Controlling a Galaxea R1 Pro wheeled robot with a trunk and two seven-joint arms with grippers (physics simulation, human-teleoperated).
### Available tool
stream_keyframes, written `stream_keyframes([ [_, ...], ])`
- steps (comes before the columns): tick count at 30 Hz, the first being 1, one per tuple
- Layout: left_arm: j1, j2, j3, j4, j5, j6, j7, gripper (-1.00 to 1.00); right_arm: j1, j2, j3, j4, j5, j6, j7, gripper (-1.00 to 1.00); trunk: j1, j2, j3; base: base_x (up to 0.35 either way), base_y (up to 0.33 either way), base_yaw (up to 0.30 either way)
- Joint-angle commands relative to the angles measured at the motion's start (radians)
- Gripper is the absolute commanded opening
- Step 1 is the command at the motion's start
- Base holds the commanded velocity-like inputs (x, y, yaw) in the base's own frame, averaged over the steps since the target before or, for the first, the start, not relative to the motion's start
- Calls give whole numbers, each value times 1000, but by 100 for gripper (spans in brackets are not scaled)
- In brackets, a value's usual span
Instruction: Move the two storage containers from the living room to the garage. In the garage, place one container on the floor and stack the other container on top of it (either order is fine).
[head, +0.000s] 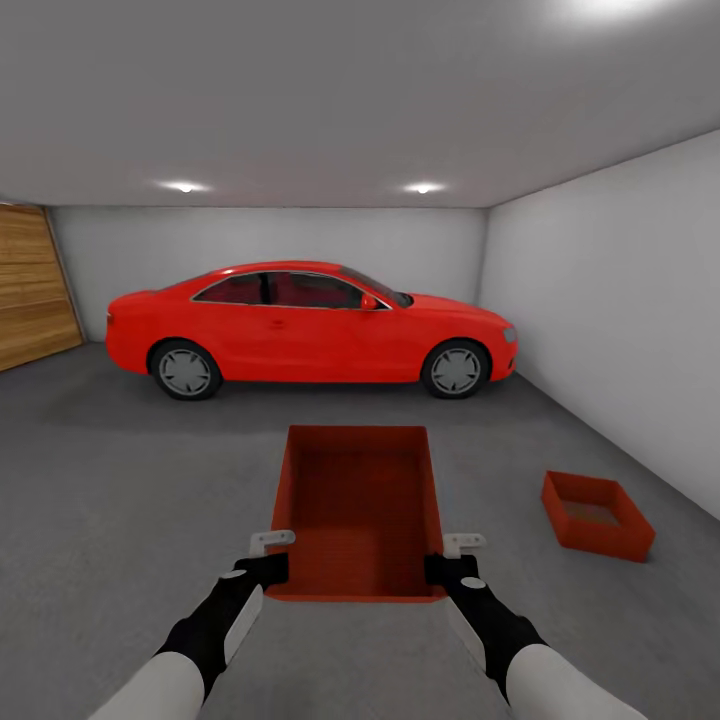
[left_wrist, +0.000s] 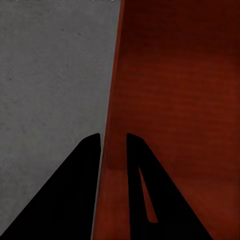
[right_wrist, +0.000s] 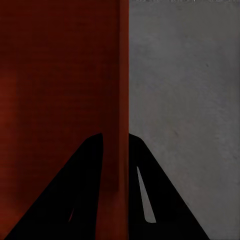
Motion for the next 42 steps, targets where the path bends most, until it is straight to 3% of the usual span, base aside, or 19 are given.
stream_keyframes([
  [1,0,26,28,-5,-5,6,13,-100,0,-7,-9,-1,-11,4,-10,-100,1,-1,0,322,0,0],
  [27,0,26,28,-3,-5,6,13,-100,0,-7,-9,-1,-11,4,-10,-100,1,-1,0,322,67,-2],
  [42,0,27,28,-3,-5,6,13,-100,0,-6,-9,-2,-11,5,-11,-100,1,-1,0,322,72,-244],
])
